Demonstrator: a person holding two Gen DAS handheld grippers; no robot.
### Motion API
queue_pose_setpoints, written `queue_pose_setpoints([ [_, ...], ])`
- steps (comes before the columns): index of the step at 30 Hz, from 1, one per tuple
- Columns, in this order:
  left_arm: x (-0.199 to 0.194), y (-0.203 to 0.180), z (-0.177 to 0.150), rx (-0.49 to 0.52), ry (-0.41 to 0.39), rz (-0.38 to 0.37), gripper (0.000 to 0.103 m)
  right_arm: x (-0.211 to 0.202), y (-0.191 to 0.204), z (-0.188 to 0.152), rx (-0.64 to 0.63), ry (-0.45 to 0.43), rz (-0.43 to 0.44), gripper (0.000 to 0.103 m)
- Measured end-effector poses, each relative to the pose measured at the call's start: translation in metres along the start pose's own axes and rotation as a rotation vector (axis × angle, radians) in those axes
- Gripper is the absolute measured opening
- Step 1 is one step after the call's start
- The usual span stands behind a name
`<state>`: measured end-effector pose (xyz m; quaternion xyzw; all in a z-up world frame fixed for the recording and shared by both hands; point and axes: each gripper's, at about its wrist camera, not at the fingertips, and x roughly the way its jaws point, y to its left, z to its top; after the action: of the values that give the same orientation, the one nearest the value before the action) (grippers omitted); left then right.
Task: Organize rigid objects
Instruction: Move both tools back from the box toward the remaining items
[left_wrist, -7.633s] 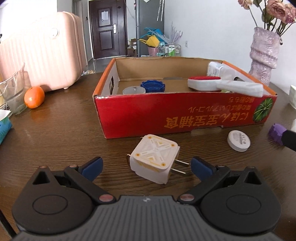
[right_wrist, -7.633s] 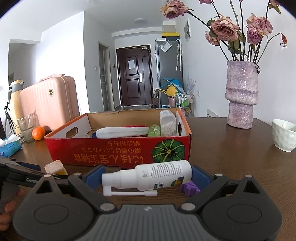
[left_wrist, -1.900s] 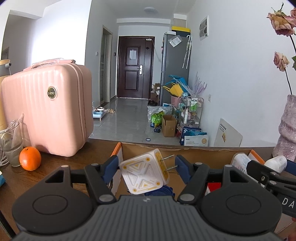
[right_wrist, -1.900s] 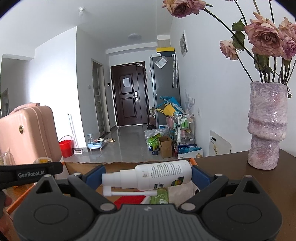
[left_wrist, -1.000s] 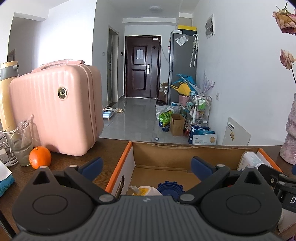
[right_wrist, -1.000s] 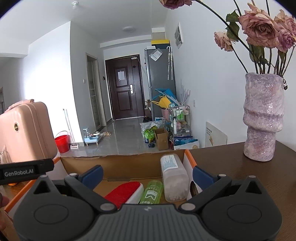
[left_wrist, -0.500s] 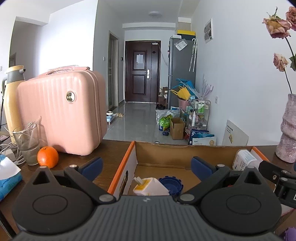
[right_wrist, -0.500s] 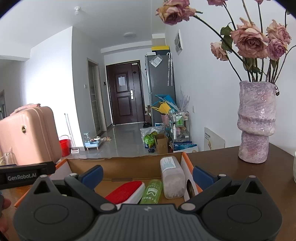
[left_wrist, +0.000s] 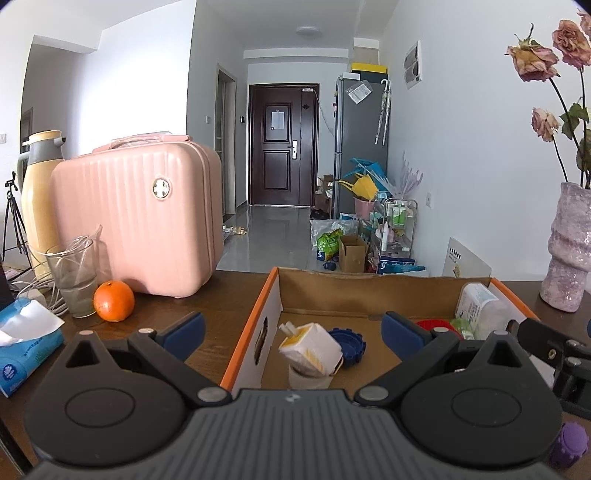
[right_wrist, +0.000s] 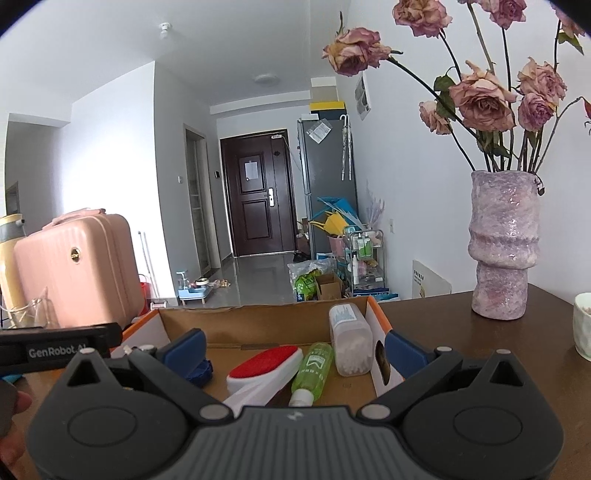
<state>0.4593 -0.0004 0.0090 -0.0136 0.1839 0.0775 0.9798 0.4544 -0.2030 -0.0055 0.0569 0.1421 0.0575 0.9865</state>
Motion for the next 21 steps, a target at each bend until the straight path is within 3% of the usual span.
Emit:
queue_pose_setpoints([
  [21,-0.053,0.018,-0.024,0.012,0.014,0.003,0.103,-0.058,0.006,-0.022,-0.032,-0.001,0.001,0.103],
])
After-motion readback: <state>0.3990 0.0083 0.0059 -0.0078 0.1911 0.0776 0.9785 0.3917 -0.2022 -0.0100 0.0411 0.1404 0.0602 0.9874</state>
